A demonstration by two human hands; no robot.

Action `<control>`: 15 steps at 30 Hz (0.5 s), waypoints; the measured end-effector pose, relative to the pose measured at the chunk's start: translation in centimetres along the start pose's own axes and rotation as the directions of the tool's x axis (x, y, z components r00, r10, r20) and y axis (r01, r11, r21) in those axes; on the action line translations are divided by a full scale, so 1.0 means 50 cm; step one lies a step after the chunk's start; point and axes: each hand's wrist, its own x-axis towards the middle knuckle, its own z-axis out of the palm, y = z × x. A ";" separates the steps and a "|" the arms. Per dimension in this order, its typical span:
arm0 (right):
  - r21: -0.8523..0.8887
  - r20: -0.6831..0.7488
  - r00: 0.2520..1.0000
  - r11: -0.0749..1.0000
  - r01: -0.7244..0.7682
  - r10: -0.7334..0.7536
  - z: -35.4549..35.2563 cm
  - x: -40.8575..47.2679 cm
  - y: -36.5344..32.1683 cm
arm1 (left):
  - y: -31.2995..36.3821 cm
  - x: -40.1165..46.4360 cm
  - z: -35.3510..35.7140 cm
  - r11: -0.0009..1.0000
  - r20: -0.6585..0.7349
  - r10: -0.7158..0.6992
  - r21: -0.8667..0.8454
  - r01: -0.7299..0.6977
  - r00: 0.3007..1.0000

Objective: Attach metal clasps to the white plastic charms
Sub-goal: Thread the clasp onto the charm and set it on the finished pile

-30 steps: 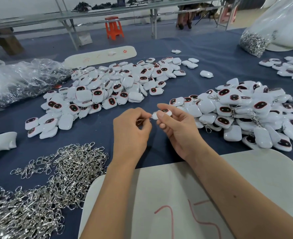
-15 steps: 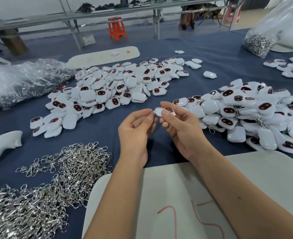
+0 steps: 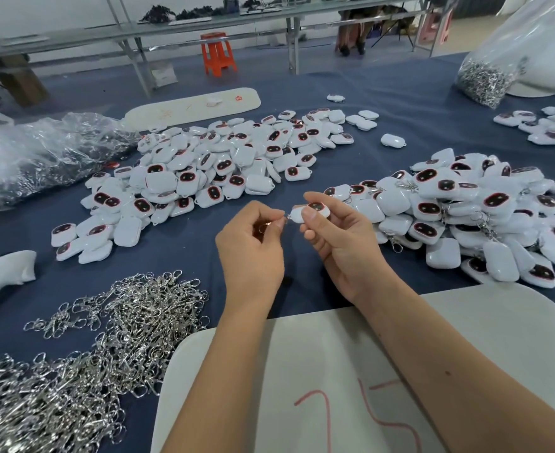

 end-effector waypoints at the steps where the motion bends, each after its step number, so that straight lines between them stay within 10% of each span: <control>1: -0.005 -0.007 1.000 1.000 0.003 -0.003 0.000 -0.001 -0.001 | 0.000 -0.001 -0.002 0.998 0.019 0.051 0.048 -0.052 0.999; 6: -0.044 -0.032 0.999 0.999 0.011 -0.012 0.002 -0.002 -0.002 | 0.000 -0.001 -0.006 0.974 0.128 0.133 0.165 -0.154 0.983; 15: -0.249 -0.250 0.910 0.930 0.270 -0.331 -0.004 0.009 0.001 | 0.008 -0.015 0.018 0.967 0.106 -0.143 -0.197 0.162 0.984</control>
